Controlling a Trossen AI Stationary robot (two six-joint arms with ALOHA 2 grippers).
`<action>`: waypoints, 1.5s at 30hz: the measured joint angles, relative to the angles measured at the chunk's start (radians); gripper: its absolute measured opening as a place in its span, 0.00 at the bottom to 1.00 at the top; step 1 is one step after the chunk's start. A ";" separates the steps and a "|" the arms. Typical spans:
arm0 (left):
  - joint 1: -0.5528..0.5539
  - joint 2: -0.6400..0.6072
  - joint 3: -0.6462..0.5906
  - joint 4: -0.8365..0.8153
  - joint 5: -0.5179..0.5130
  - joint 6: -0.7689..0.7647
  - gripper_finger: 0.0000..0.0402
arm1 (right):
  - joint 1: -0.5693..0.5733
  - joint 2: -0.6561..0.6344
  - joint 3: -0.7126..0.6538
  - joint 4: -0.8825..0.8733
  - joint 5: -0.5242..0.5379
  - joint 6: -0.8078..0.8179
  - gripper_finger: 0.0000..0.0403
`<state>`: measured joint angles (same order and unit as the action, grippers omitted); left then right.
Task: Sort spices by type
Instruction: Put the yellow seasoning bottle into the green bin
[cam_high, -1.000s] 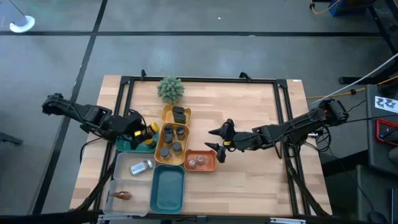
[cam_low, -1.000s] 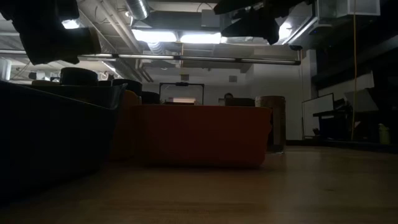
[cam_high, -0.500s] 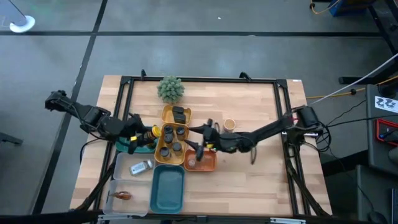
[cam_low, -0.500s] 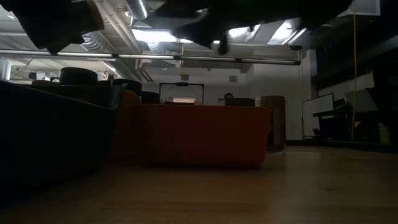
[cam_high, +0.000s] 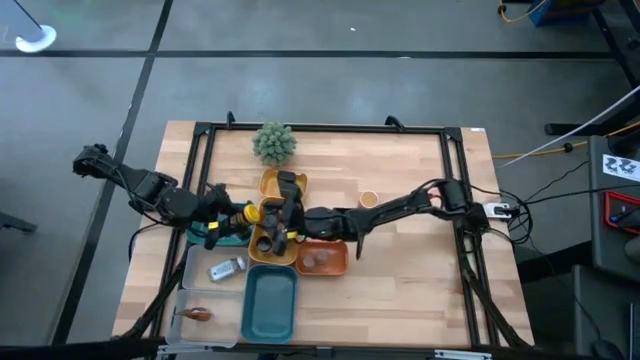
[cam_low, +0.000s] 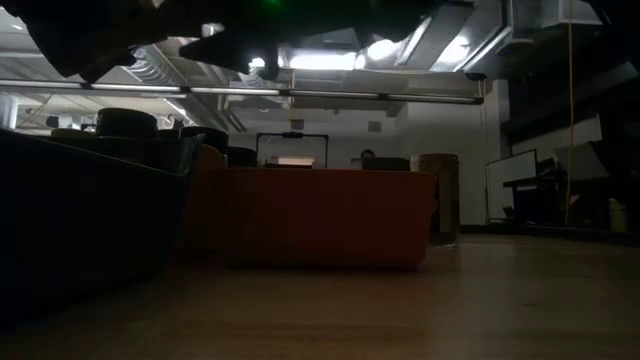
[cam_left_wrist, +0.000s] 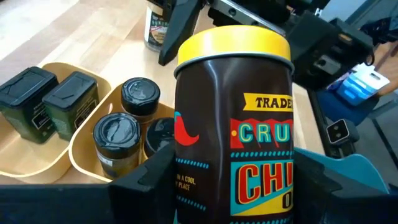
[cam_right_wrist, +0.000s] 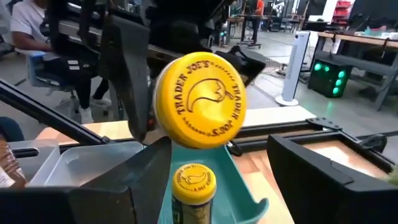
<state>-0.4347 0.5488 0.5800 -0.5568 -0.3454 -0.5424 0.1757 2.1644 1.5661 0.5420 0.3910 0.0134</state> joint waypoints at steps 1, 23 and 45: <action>0.000 -0.001 0.000 0.000 0.000 0.002 0.49 | 0.000 0.006 0.013 -0.004 0.007 -0.011 0.66; 0.001 0.052 0.001 -0.009 0.002 0.020 0.49 | 0.000 0.014 0.040 0.073 -0.037 -0.095 0.53; 0.000 -0.055 0.001 0.032 0.004 0.036 0.49 | 0.060 -0.066 0.039 -0.130 0.162 -0.251 0.25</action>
<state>-0.4343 0.4937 0.5812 -0.5245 -0.3418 -0.5063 0.2356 2.0979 1.6051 0.4116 0.5525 -0.2374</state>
